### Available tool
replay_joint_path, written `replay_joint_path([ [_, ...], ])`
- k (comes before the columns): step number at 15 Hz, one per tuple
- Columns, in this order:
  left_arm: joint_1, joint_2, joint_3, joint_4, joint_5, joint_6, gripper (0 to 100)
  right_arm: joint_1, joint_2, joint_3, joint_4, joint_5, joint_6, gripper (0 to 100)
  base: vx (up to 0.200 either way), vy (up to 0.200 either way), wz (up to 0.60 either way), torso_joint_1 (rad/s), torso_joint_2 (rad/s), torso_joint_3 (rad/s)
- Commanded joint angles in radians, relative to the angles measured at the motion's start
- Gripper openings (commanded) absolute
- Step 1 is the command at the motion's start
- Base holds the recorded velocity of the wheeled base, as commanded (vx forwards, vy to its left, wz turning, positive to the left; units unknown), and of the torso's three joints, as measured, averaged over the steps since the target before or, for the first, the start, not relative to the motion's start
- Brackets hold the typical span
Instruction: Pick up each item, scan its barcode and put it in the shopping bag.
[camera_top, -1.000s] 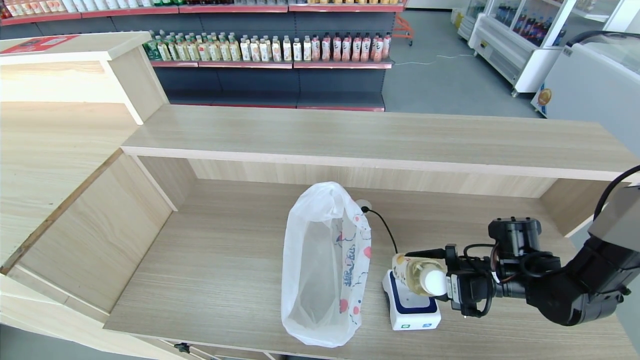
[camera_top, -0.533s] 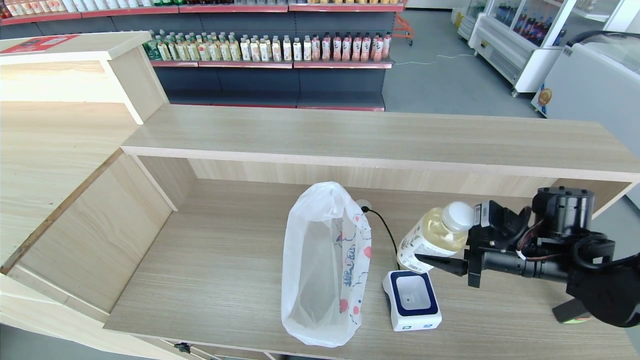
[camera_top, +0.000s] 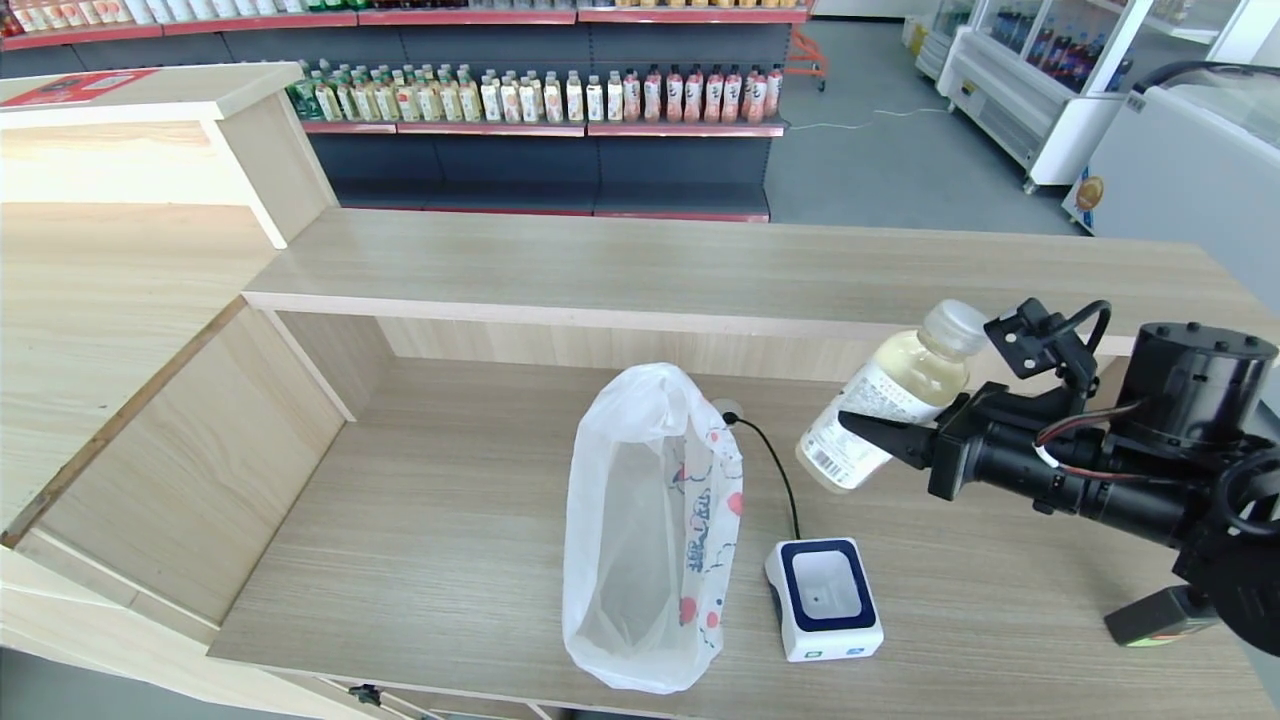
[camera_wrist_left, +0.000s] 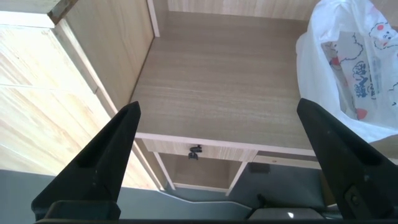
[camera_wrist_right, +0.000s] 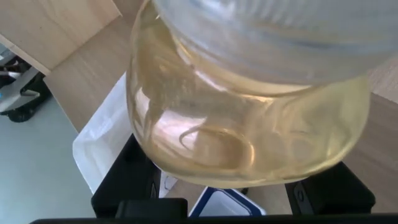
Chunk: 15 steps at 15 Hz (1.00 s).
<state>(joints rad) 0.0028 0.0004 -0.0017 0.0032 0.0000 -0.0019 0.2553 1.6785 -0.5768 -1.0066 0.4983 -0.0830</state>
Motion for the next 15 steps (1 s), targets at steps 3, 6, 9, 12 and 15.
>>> replay_joint_path([
  [3, 0.000, 0.000, 0.000, 0.000, 0.000, 0.000, 100, 0.059, 0.003, 0.002, 0.002, -0.017, 0.000, 0, 0.000, 0.000, 0.00, 0.000, 0.00, 0.000],
  [6, 0.000, 0.000, 0.000, 0.000, 0.000, -0.001, 100, 0.097, 0.027, 0.003, 0.000, -0.064, 0.034, 0, 0.000, 0.000, 0.00, 0.000, 0.00, 0.000],
  [9, 0.000, 0.000, 0.000, 0.000, 0.000, -0.003, 100, 0.107, 0.084, -0.008, -0.004, -0.083, 0.035, 0, 0.000, 0.133, 0.00, 0.002, 0.00, 0.003],
  [12, 0.000, 0.000, 0.000, 0.000, 0.000, -0.003, 100, 0.107, 0.129, -0.018, -0.006, -0.083, 0.042, 0, 0.000, 0.200, 0.00, -0.002, 0.00, 0.001],
  [15, 0.000, 0.000, 0.000, 0.000, 0.000, -0.001, 100, 0.130, 0.178, -0.015, -0.032, -0.087, 0.042, 0, 0.000, 0.133, 0.00, 0.013, 0.01, -0.003],
])
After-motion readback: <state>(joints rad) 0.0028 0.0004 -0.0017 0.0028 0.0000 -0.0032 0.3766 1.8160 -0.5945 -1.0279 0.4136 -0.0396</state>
